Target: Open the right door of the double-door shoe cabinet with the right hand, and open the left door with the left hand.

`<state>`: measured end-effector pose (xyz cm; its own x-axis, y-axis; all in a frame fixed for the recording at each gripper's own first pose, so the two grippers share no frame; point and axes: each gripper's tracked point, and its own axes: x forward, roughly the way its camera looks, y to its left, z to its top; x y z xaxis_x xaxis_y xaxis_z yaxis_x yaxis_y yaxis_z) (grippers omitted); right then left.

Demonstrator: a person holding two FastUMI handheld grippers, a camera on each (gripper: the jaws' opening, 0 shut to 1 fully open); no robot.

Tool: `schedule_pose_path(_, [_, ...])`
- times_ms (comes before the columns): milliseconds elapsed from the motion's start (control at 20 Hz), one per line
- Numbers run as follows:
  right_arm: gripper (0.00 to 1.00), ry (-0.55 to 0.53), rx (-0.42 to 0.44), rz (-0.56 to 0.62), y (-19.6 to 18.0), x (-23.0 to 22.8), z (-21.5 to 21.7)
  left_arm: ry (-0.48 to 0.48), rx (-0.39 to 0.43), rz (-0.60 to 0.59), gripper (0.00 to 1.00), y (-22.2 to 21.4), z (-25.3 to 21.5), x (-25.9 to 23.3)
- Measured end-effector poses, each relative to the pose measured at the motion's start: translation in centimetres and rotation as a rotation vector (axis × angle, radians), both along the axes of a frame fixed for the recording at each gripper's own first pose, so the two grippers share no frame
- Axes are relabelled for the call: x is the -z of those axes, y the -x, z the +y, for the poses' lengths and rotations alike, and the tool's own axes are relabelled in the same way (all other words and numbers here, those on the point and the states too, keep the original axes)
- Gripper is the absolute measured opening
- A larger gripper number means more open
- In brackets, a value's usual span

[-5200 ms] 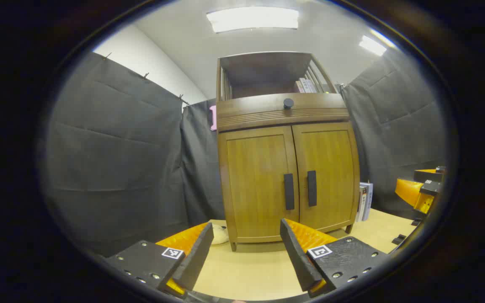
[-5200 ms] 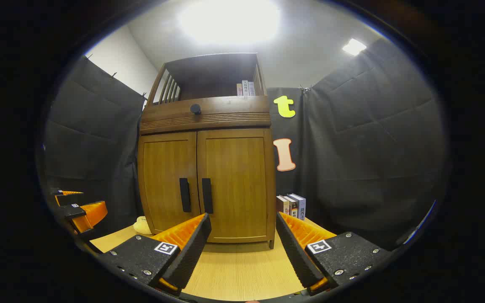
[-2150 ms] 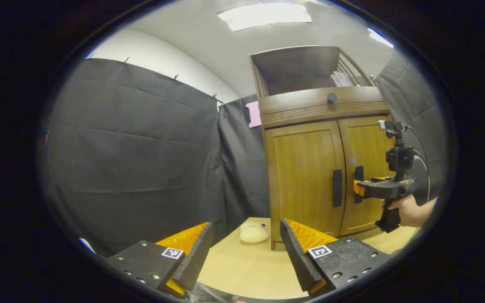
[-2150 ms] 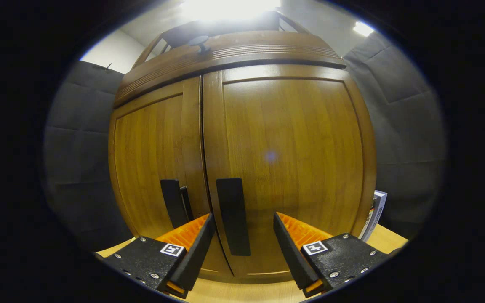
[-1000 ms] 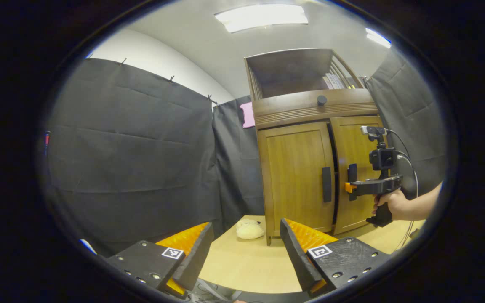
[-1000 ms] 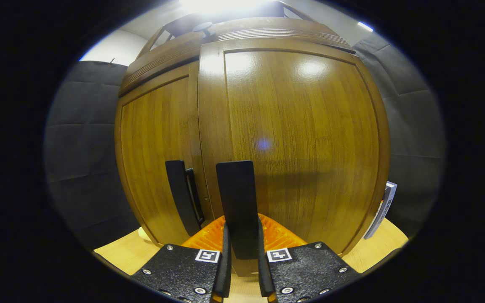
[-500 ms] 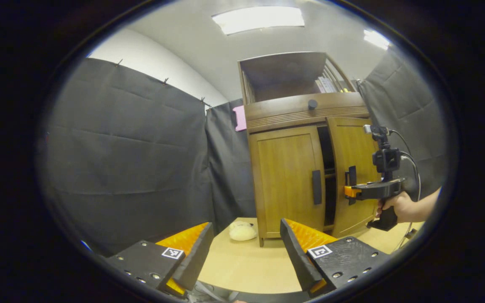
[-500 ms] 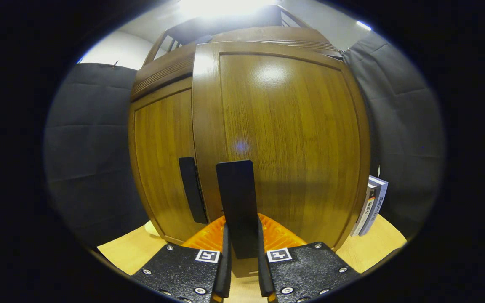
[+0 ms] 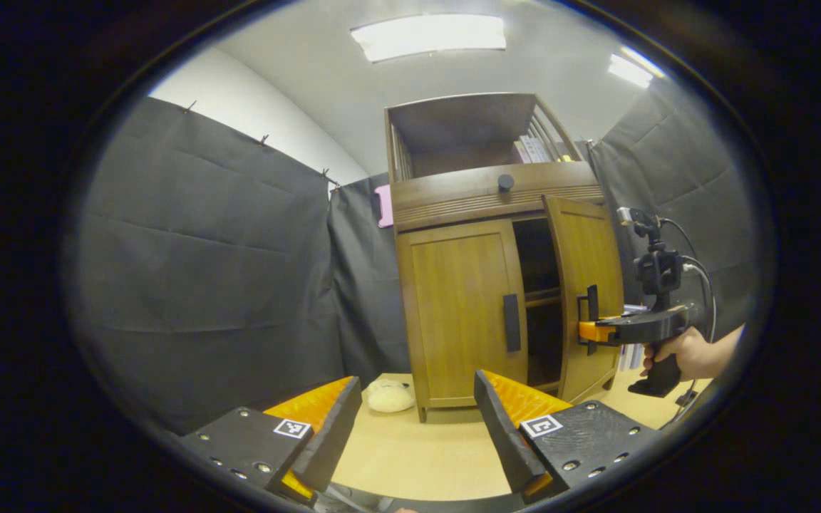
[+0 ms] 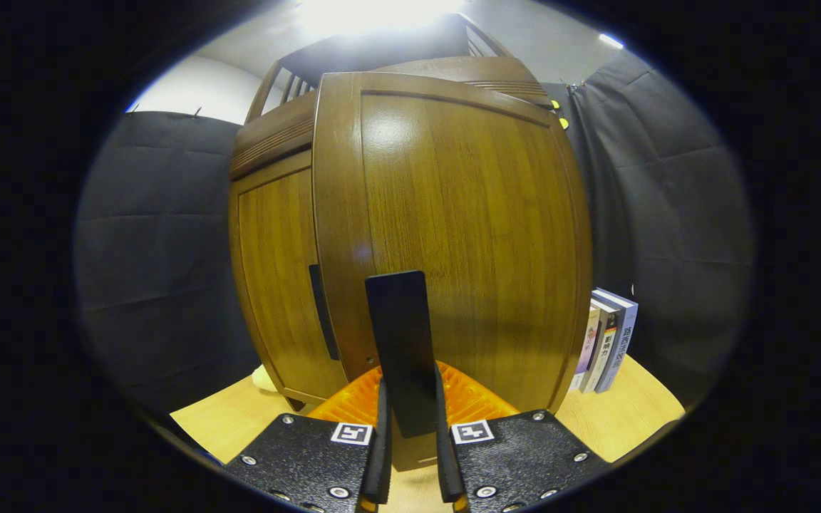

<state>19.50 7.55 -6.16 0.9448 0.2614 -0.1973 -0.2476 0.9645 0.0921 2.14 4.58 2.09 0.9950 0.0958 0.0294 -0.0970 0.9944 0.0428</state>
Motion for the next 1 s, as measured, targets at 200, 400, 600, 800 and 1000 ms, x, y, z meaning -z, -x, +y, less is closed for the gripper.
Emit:
schedule_pose_path(200, [0.25, -0.003, 0.024, 0.002, 1.4, -0.3, -1.3, -0.002, 0.029, -0.01, 0.96, -0.3, -0.3, 0.0])
schedule_pose_path(400, [0.26, 0.0, 0.043, 0.013, 2.9, -0.4, -2.8, 0.01, 0.053, -0.005, 0.96, -0.5, -0.5, 0.0])
schedule_pose_path(600, [0.26, -0.003, 0.074, 0.01, 4.5, -0.4, -4.8, 0.01, 0.084, -0.006, 0.96, -0.7, -0.7, -0.1])
schedule_pose_path(800, [0.24, -0.006, 0.089, 0.012, 5.7, -0.5, -6.8, 0.008, 0.124, -0.008, 0.96, -1.2, -1.1, -0.2])
schedule_pose_path(1000, [0.26, -0.007, 0.114, 0.003, 6.7, -0.6, -8.6, 0.011, 0.168, -0.012, 0.96, -1.3, -1.4, -0.3])
